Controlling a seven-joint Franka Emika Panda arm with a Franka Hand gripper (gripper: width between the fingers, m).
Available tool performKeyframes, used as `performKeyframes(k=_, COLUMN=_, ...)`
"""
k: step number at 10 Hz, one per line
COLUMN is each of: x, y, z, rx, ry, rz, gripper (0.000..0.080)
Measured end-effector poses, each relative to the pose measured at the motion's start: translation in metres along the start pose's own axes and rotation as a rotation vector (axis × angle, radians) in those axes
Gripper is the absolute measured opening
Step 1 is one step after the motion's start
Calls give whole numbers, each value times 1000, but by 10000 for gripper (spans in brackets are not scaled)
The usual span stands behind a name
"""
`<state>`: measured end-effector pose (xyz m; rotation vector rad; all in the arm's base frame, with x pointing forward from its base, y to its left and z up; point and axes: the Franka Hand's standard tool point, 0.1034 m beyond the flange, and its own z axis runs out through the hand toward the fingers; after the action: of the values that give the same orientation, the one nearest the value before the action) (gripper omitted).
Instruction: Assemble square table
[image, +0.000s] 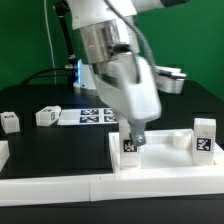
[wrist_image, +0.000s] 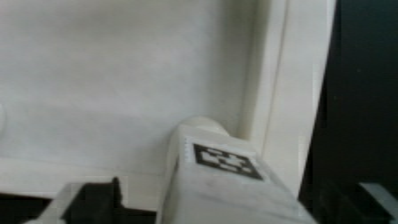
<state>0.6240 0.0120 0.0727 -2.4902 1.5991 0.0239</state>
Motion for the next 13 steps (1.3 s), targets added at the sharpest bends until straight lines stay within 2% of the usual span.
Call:
performKeyframes(k=1, x=-1, y=0, z=0, rx=-1, ry=1, rz=-86, gripper=622)
performKeyframes(k=2, x=1, y=1, z=1, rx=-3, ry=1, rz=-134, gripper=641)
performKeyframes(k=3, x=1, y=1, z=1, rx=-4, ry=1, rz=-195, gripper=641)
performKeyframes(k=4, x=1, y=1, z=1, rx=-16, ry=10, rz=-358, gripper=648)
performKeyframes(k=5, x=1, y=1, z=0, rx=-44, ry=27, rz=-579, gripper=648)
performKeyframes(k=6, x=4, y=1, z=-1, rx=-51, ry=30, rz=-752, gripper=649)
performKeyframes(k=8, x=4, y=1, z=0, rx=-49, ry=27, rz=-758, gripper=649)
performKeyframes(k=9, x=4, y=1, z=0, rx=-49, ry=27, rz=-759, gripper=512)
performKeyframes(k=10, x=4, y=1, z=0, rx=-48, ry=26, rz=-739, gripper=512)
performKeyframes(k=11, x=4, y=2, z=0, rx=-47, ry=28, rz=-676, gripper=329)
performKeyframes(k=12, x=5, y=2, z=0, rx=-47, ry=29, rz=-629, gripper=292)
performKeyframes(k=13, x=5, y=2, z=0, rx=-45, ry=30, rz=-546, gripper=292)
